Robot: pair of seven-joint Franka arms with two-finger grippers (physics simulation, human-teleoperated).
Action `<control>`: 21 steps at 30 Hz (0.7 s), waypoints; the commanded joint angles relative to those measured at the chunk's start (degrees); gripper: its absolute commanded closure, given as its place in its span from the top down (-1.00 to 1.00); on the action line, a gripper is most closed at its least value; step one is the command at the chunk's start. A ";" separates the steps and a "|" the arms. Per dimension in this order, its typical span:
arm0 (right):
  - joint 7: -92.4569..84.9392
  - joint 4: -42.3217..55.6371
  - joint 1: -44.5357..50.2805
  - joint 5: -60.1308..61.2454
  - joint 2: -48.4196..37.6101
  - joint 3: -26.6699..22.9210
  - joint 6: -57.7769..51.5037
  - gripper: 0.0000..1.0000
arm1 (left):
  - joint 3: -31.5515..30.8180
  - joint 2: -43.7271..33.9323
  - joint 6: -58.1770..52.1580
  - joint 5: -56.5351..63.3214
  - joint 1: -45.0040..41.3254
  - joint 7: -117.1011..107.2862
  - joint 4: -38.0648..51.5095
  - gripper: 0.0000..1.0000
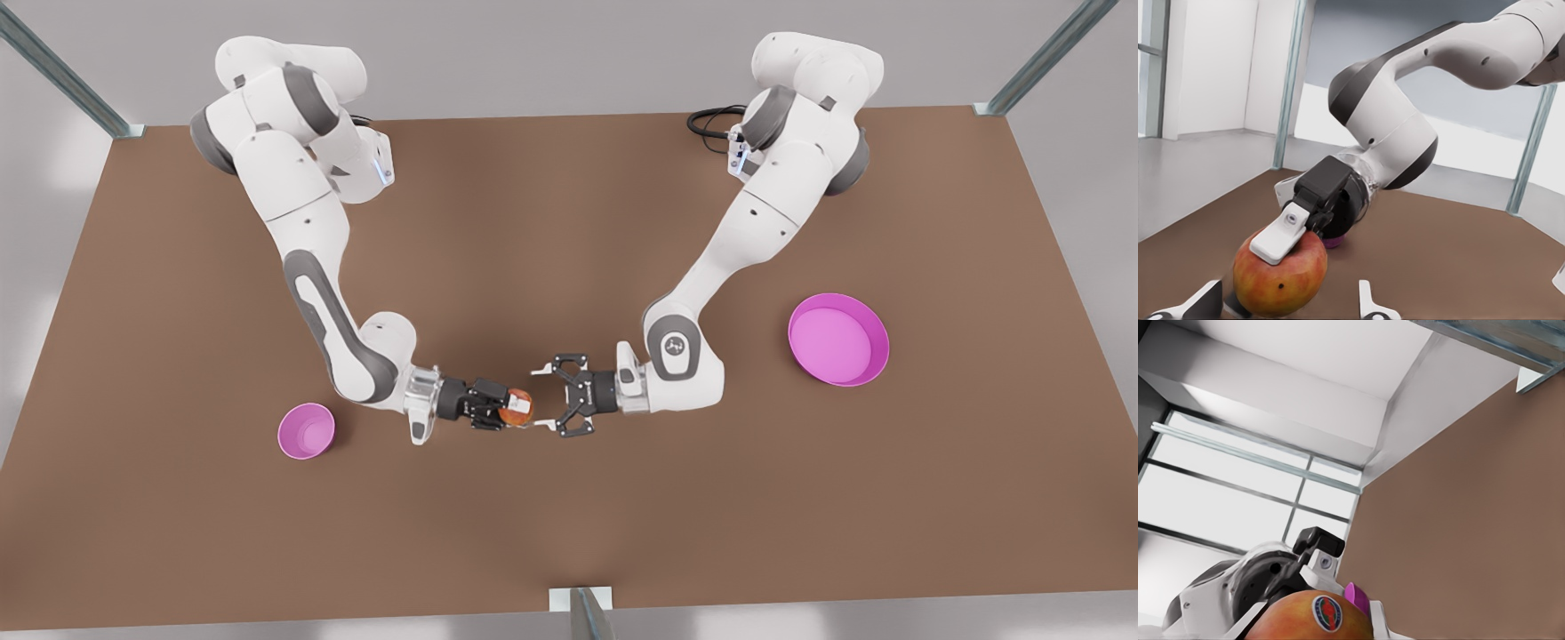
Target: Use the left arm to pick up the apple from the plate, transfer it to the gripper of the right arm, and then use the right arm to place it into the bowl
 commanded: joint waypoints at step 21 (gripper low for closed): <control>14.80 8.36 -27.43 -45.56 1.79 -10.36 -29.68 0.03 | 18.52 -49.48 -41.65 86.70 13.96 -117.77 -9.55 1.00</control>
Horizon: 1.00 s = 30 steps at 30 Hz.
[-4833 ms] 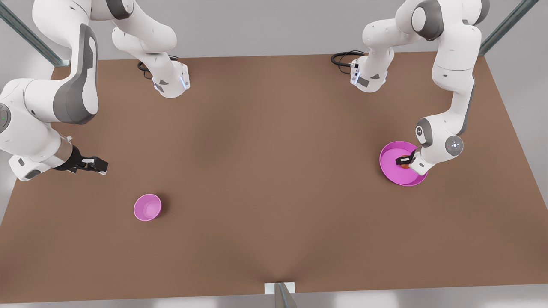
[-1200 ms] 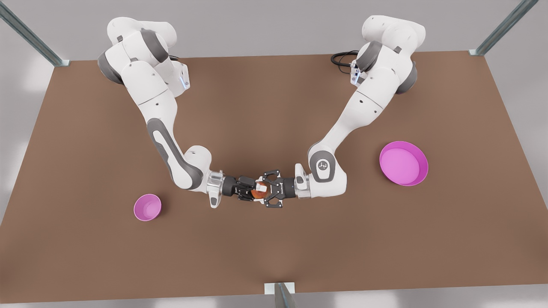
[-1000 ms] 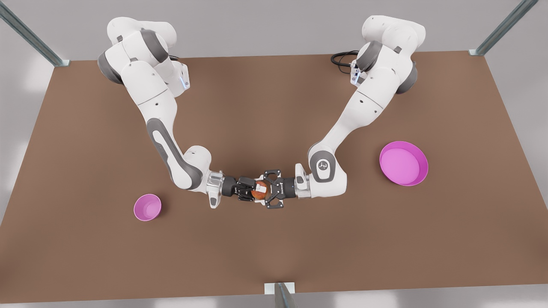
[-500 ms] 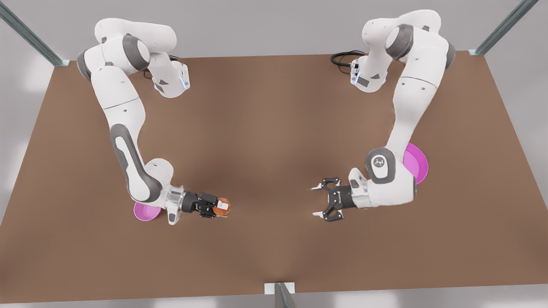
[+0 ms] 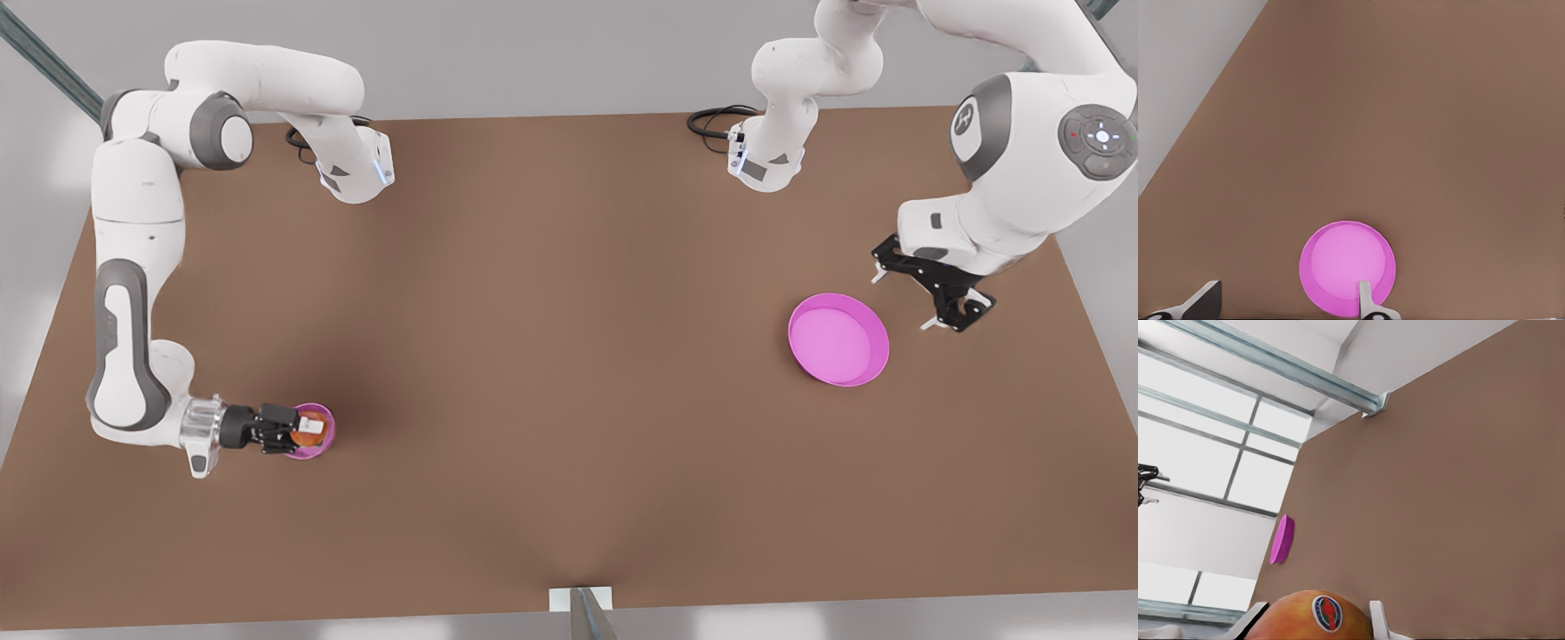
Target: Use the left arm to pick up the apple from the plate, transfer it to the gripper of the right arm, and then use the right arm to place it into the bowl
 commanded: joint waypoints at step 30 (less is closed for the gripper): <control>16.66 32.84 12.33 -65.16 -2.48 -0.78 1.68 1.00 | -0.07 -0.04 -0.54 -0.26 -0.72 -50.75 0.52 1.00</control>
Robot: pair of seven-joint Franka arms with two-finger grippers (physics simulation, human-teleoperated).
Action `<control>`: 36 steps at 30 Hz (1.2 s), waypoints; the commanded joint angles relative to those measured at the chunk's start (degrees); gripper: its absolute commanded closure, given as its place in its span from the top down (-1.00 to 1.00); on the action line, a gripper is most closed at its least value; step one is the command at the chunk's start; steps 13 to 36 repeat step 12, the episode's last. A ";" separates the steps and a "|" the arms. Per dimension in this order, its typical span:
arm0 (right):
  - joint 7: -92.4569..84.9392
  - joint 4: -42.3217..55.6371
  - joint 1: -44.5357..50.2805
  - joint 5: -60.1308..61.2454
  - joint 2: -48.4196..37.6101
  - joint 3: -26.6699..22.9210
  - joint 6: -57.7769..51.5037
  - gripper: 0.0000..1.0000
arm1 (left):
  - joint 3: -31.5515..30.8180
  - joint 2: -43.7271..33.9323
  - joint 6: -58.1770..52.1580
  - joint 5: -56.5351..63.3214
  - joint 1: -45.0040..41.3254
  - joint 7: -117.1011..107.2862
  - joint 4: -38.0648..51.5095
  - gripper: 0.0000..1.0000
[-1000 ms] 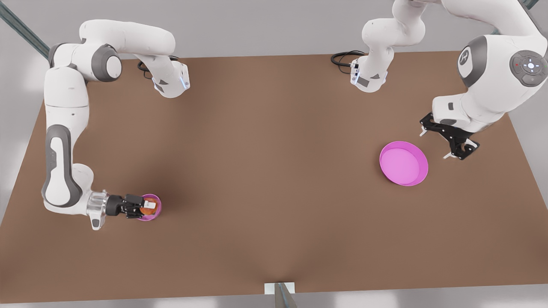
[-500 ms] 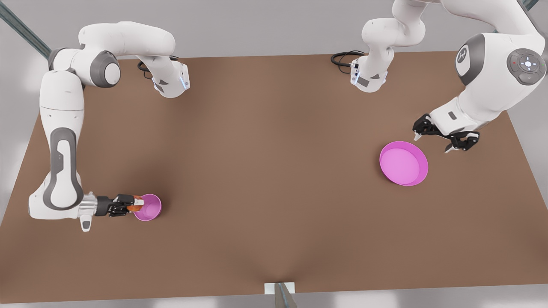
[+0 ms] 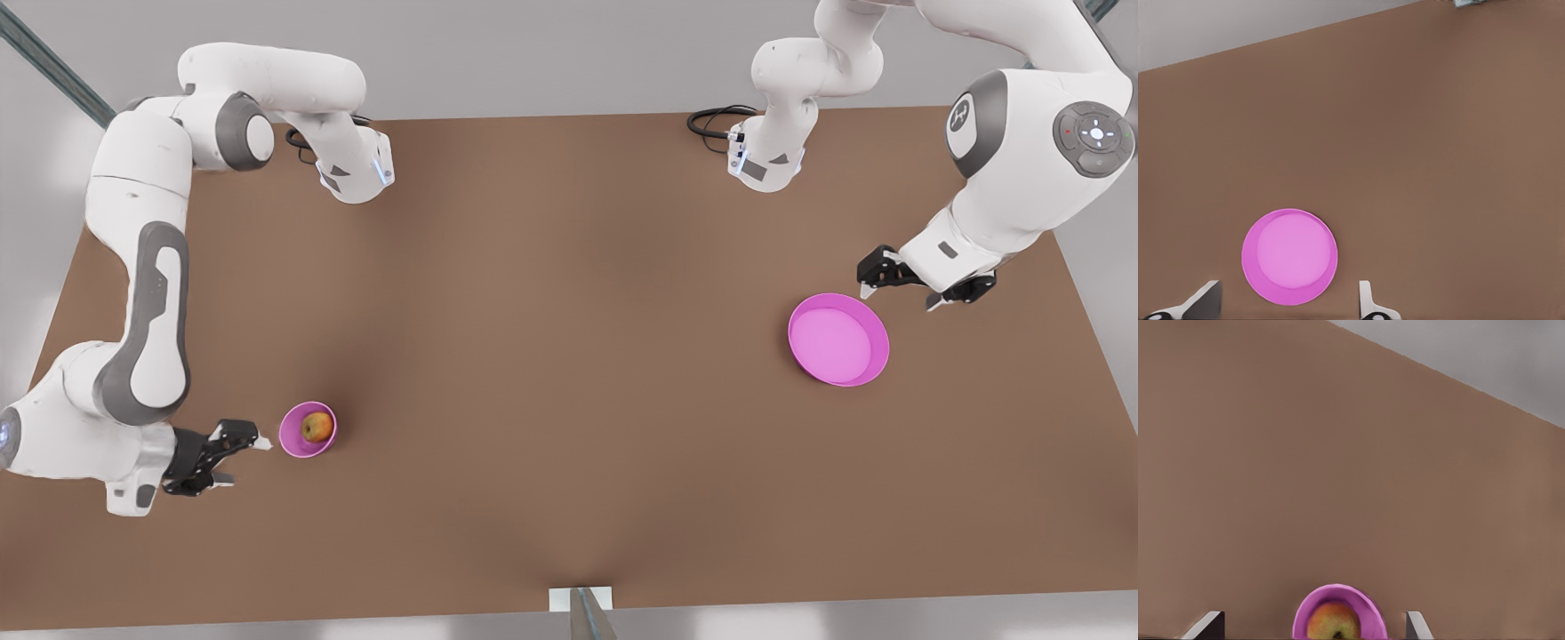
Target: Use the left arm to pick up the apple from the plate, transfer it to the gripper of the right arm, and then use the right arm to place it into the bowl
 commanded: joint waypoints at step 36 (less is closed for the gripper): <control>42.83 -29.60 -0.47 -17.20 -33.10 3.96 -4.77 1.00 | 0.01 4.74 -0.46 0.33 -0.34 -9.72 6.48 1.00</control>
